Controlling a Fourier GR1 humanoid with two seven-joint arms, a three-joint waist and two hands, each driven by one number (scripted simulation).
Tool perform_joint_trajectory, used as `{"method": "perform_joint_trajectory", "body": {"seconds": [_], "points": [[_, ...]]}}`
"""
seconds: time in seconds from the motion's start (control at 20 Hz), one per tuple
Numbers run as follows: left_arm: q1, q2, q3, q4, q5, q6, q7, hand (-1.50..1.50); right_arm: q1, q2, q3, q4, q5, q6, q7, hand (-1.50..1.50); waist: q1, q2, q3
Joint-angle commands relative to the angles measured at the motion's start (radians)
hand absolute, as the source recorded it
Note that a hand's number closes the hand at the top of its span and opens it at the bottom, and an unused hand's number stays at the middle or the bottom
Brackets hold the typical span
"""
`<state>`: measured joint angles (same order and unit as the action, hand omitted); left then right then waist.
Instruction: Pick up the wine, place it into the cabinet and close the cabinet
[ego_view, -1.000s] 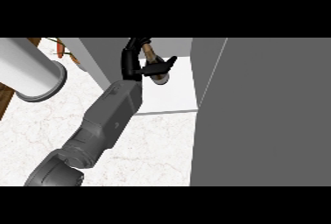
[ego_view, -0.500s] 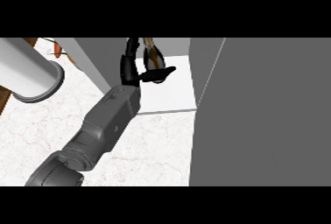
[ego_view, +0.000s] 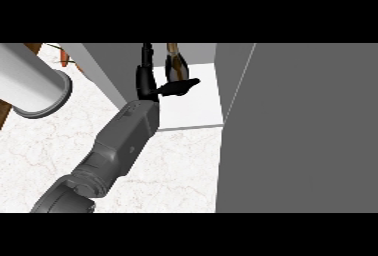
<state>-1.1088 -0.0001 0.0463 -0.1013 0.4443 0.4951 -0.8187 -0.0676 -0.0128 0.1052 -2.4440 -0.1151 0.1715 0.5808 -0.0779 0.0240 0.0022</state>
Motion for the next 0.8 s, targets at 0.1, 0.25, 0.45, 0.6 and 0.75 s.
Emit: {"method": "perform_joint_trajectory", "body": {"seconds": [0.1,0.25,0.45,0.6,0.75], "points": [[0.038,0.038,0.008,0.011,-0.007,-0.033,-0.03,-1.5,0.021,-0.009,-0.018,-0.071,-0.052,0.001,0.033,-1.5,0.004,0.002,-0.004],[0.057,0.058,0.01,0.01,-0.01,-0.093,-0.043,-1.5,-0.029,-0.002,-0.007,-0.04,-0.025,-0.015,0.037,-1.5,0.005,0.006,-0.004],[0.045,0.0,0.01,0.0,-0.015,-0.105,-0.052,-1.5,-0.001,-0.001,-0.032,-0.018,-0.055,0.0,-0.001,-1.5,0.013,0.001,-0.003],[0.037,0.019,0.002,0.006,-0.027,-0.131,-0.04,-1.5,0.011,0.005,0.009,-0.084,-0.039,-0.019,0.063,-1.5,0.012,-0.003,-0.004],[0.046,0.0,-0.001,0.008,-0.016,-0.166,-0.051,-1.5,-0.022,-0.014,-0.017,-0.052,-0.053,-0.004,0.056,-1.5,0.003,-0.001,-0.004]]}}
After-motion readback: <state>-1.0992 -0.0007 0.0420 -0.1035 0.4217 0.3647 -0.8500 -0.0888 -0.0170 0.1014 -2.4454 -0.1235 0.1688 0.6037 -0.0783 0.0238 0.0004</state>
